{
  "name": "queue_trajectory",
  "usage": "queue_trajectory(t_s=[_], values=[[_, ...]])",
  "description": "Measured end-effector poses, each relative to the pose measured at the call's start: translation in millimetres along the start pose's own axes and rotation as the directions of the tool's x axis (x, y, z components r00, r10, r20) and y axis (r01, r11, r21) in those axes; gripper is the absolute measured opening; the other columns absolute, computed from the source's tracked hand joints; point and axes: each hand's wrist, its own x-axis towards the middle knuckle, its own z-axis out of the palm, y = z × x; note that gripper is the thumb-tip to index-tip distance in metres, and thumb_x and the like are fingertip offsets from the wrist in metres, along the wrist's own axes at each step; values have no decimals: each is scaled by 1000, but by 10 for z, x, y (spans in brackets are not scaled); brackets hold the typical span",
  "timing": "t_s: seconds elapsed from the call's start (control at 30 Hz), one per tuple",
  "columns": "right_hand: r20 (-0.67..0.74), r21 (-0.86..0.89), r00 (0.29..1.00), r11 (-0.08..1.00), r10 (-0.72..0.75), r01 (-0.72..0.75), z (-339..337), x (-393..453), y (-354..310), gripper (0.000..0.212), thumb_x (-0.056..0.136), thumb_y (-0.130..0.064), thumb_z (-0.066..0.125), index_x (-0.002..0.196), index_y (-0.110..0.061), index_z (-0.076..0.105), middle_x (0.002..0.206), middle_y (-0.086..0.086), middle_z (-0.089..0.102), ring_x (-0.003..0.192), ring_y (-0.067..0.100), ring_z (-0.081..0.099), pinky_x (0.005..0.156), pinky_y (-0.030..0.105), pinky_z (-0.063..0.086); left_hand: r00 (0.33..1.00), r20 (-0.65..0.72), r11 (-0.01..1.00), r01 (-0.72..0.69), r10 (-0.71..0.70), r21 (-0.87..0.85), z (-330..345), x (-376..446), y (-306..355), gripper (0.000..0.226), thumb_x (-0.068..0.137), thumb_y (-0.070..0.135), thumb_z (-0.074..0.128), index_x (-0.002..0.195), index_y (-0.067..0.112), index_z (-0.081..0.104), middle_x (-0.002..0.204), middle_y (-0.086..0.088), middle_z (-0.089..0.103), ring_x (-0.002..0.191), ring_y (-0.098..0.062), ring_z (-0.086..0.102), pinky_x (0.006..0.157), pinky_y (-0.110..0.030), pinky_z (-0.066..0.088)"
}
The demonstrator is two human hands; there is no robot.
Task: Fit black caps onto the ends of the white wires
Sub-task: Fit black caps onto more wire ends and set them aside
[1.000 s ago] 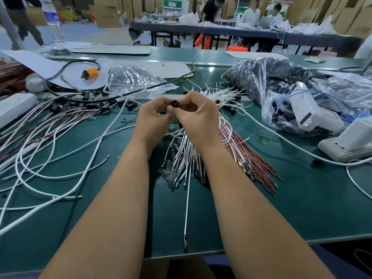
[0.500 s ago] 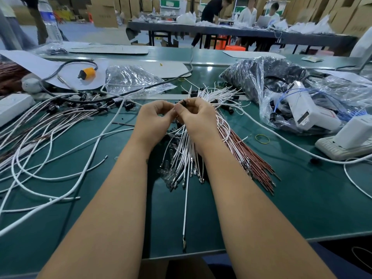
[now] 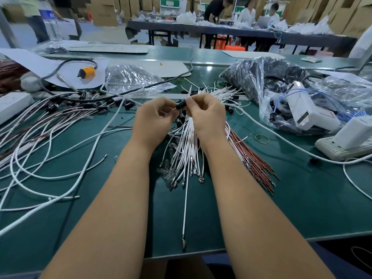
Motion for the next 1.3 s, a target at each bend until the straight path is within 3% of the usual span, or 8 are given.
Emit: queue_trajectory(t_s=[0.1, 0.2, 0.33, 0.53, 0.7, 0.83, 1.0, 1.3], values=[[1, 17, 1000, 1000, 1, -1, -11, 13, 13, 24, 89, -3, 65, 73, -21, 62, 73, 5, 65, 71, 19, 63, 74, 38, 58, 999, 16, 997, -39, 38, 59, 2, -10, 7, 5, 83, 10, 72, 87, 12, 74, 72, 5, 67, 68, -9, 62, 71, -26, 52], [21, 87, 1000, 996, 14, -15, -18, 28, 8, 23, 90, 1, 61, 75, -16, 63, 72, 2, 64, 64, 6, 62, 65, 19, 54, 999, 23, 999, 24, -23, -24, -4, -10, 20, 7, 83, 11, 71, 84, 18, 74, 67, 3, 66, 61, -10, 56, 62, -26, 46], [43, 137, 999, 990, 32, -37, -31, 31, -6, 13, 91, 1, 60, 84, -8, 66, 74, 3, 65, 62, 2, 63, 65, 15, 52, 997, 51, 993, 59, -54, -102, -18, -14, 64, 9, 85, 11, 70, 81, 18, 73, 71, -9, 69, 63, -16, 56, 59, -32, 45], [25, 195, 994, 975, 103, -106, -66, 48, -24, 21, 95, -1, 48, 89, -8, 66, 71, 4, 67, 59, 9, 61, 63, 22, 53, 999, 16, 995, 49, -48, -85, -20, -24, 70, 5, 86, 10, 69, 83, 12, 72, 76, -18, 69, 66, -34, 60, 63, -45, 50], [-19, 42, 1000, 999, -9, 10, -33, 8, -13, 24, 82, -2, 60, 75, -24, 67, 75, 1, 70, 75, 21, 69, 76, 43, 59, 999, 12, 996, 40, -39, -79, -23, -22, 73, 16, 85, 9, 69, 77, 23, 69, 74, -12, 71, 70, -34, 63, 64, -43, 52], [-22, -3, 999, 999, -35, 35, -24, 15, 4, 25, 79, 2, 60, 78, -22, 67, 78, 4, 70, 79, 24, 69, 78, 43, 58, 999, 5, 994, 34, -34, -105, -12, -17, 66, 27, 85, 6, 69, 72, 30, 67, 75, -15, 70, 72, -37, 64, 68, -48, 53], [10, -38, 998, 997, -63, 63, -6, -9, 10, 21, 78, 4, 62, 81, -16, 68, 70, -5, 65, 66, 8, 61, 66, 23, 52, 1000, -6, 994, 27, -28, -107, -8, -7, 39, 26, 84, 7, 69, 72, 30, 67, 74, -18, 69, 65, -20, 57, 63, -49, 51], [16, -53, 998, 997, -58, 58, 25, -43, -37, 28, 76, 2, 65, 66, -24, 59, 62, -6, 61, 55, 3, 54, 56, 17, 44, 1000, -8, 998, -4, 3, -63, 4, -5, 22, 11, 83, 8, 70, 79, 18, 71, 72, -6, 69, 66, -10, 58, 66, -34, 51]])
